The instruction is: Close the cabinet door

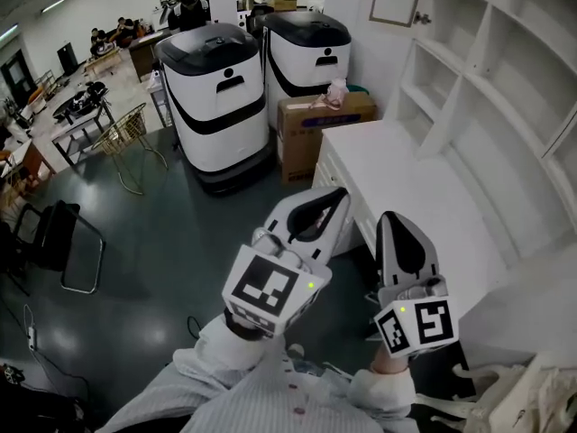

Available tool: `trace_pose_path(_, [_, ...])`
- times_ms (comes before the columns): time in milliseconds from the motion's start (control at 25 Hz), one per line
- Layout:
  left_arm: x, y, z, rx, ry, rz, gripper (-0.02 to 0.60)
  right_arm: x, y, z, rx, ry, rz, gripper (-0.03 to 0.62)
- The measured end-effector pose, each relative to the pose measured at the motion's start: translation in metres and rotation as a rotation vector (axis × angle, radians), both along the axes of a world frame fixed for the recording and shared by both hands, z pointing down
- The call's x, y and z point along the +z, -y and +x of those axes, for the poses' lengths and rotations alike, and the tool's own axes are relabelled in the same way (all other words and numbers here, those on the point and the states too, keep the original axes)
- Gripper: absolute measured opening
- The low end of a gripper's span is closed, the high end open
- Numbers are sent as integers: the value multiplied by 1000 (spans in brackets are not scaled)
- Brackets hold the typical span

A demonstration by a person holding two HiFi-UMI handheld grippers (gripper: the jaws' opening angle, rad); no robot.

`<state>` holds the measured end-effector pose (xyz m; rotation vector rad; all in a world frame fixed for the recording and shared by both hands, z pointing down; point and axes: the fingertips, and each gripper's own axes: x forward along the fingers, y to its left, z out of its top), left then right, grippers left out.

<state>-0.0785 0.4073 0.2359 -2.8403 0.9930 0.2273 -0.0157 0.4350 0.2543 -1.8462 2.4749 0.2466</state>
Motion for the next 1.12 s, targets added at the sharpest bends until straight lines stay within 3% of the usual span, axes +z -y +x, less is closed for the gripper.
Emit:
trace_pose_path(560, [15,10,10,-53,19,-17,11,12,12,16,-43,15,-9,15])
trace_pose_path(800, [21,59,10,-53,30,-19,11,16,61,18,-38,28,-5,15])
trace_pose_path(1120, [15,165,6,-28,29,-17,11,6,165,14,-15,16,2,15])
